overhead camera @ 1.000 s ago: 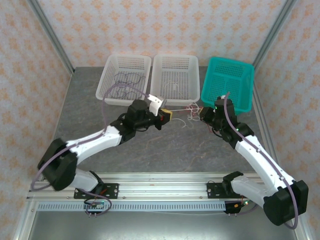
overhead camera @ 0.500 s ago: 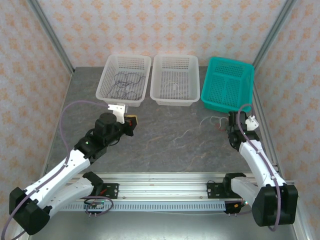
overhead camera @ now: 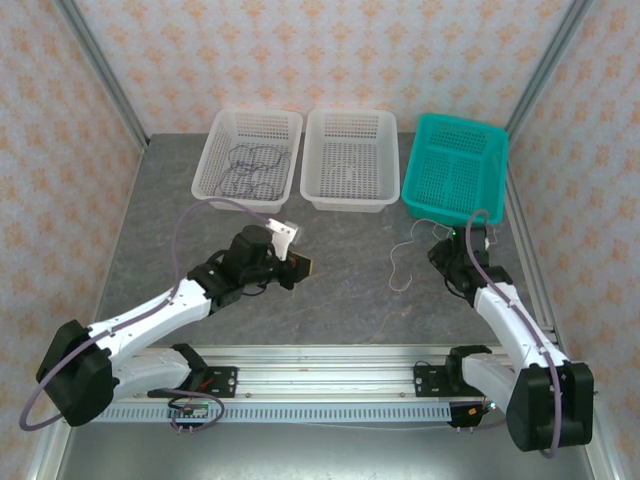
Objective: Untangle the cables
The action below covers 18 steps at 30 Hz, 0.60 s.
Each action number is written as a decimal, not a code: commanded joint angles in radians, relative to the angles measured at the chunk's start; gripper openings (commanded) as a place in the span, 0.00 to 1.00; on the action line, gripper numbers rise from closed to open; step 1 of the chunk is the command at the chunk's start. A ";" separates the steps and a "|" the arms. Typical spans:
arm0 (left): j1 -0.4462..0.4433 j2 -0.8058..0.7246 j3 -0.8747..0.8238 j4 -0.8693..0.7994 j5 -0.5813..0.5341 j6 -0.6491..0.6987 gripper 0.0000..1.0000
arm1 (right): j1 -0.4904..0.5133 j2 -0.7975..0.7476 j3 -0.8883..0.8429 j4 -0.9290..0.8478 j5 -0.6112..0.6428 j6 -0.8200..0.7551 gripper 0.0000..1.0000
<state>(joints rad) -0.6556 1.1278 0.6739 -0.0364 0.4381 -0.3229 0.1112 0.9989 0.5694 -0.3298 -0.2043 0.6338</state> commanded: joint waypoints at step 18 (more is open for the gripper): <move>-0.012 -0.143 0.024 -0.027 -0.039 0.001 0.80 | 0.267 0.645 0.315 0.084 0.467 0.291 0.64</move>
<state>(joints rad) -0.6613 1.0344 0.7113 -0.0216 0.4328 -0.3309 0.3985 1.6032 0.8680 -0.2775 0.1787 0.8730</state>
